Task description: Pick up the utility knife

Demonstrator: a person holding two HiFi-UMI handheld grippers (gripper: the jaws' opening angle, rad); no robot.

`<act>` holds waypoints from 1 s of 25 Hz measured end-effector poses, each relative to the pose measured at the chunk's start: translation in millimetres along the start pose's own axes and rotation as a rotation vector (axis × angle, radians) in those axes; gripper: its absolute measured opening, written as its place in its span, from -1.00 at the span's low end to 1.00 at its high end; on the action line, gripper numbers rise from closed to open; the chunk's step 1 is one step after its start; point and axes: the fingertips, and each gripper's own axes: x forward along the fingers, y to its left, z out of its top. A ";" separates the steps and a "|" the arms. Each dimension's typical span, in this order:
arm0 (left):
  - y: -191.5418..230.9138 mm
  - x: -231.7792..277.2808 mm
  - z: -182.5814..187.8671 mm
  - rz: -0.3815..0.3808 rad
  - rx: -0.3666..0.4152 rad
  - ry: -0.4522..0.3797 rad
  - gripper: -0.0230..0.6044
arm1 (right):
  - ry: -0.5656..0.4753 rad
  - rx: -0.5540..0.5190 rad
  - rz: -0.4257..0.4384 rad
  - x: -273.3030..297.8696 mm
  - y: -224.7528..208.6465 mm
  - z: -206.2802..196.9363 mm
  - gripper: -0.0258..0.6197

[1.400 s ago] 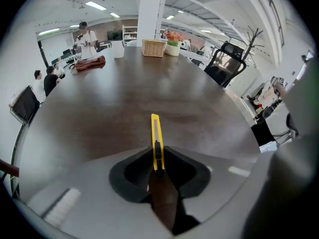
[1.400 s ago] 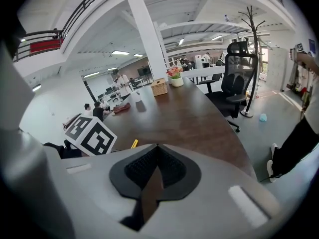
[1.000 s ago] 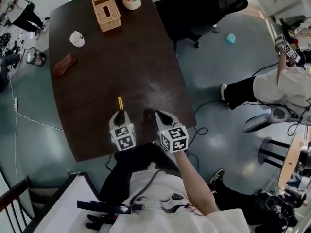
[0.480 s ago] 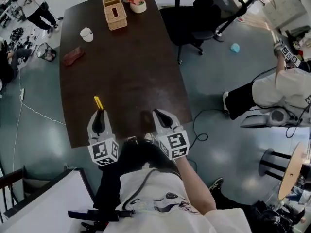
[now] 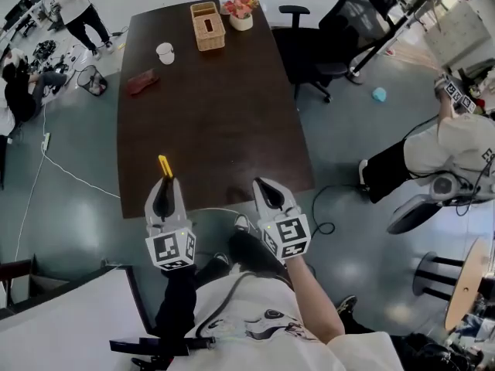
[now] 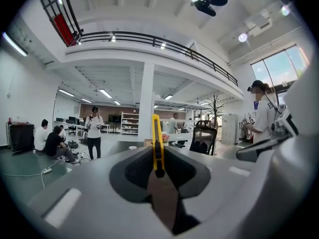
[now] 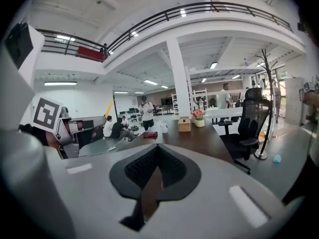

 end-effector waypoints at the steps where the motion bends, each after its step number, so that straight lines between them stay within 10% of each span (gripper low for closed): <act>1: 2.4 -9.7 -1.0 0.002 0.001 -0.001 -0.73 | -0.002 -0.022 0.004 -4.2 8.9 -1.6 -0.92; 11: 26.0 -122.1 -39.1 -0.004 0.007 0.083 -0.73 | -0.024 -0.046 0.019 -64.6 108.2 -38.7 -0.92; 25: -6.4 -195.9 -50.9 -0.045 -0.013 0.126 -0.73 | -0.056 -0.051 -0.005 -146.4 139.8 -53.8 -0.92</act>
